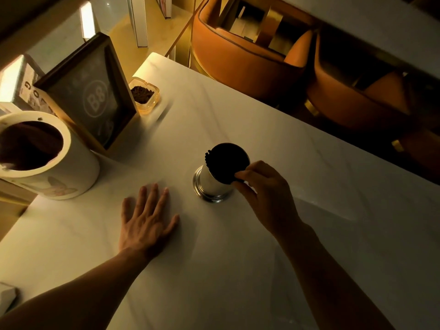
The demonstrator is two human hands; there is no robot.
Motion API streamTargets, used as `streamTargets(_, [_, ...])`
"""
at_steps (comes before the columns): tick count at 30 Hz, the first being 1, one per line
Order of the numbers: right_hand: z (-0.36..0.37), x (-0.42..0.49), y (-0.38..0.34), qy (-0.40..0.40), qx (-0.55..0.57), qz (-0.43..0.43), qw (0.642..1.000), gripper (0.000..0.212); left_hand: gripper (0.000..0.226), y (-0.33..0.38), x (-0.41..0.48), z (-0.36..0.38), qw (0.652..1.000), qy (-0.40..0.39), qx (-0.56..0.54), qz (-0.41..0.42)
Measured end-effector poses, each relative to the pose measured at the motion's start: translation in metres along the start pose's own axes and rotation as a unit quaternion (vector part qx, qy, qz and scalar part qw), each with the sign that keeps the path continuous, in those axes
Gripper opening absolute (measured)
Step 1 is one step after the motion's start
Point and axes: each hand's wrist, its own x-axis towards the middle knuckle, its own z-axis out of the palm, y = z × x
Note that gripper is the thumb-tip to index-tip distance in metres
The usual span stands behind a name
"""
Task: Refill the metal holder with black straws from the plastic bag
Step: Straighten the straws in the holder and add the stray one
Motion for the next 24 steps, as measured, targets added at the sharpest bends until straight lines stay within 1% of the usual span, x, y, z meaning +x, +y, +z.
streamTargets(3, [-0.002, 0.006, -0.003, 0.017, -0.011, -0.018, 1.0, 0.021, 0.081, 0.001, 0.0, -0.001, 1.0, -0.005, -0.002, -0.001])
streamTargets(7, [-0.01, 0.008, -0.008, 0.027, -0.013, -0.017, 0.999, 0.026, 0.082, 0.002, 0.0, -0.003, 1.0, -0.012, -0.004, -0.001])
streamTargets(12, [-0.021, 0.015, 0.0, 0.067, -0.039, 0.029, 0.997, 0.022, 0.082, 0.002, -0.001, -0.005, 1.0, -0.016, -0.009, -0.002])
streamTargets(13, [-0.022, 0.017, 0.002, 0.063, -0.046, 0.04, 0.996, 0.021, 0.082, 0.003, -0.001, -0.006, 1.0, -0.017, -0.01, -0.001])
streamTargets(17, [-0.024, 0.029, 0.008, 0.003, -0.044, 0.067, 0.997, 0.019, 0.083, 0.003, -0.001, -0.006, 1.0, -0.021, -0.011, 0.0])
streamTargets(20, [-0.026, 0.039, 0.006, -0.016, -0.042, 0.077, 0.996, 0.016, 0.083, 0.003, -0.001, -0.006, 1.0, -0.021, -0.007, 0.0])
streamTargets(22, [-0.026, 0.047, 0.0, -0.029, -0.046, 0.074, 0.996, 0.017, 0.083, 0.003, -0.001, -0.006, 1.0, -0.017, -0.003, -0.003])
streamTargets(24, [-0.025, 0.059, -0.011, -0.031, -0.043, 0.053, 0.997, 0.017, 0.082, 0.002, -0.001, -0.004, 1.0, -0.012, -0.001, -0.003])
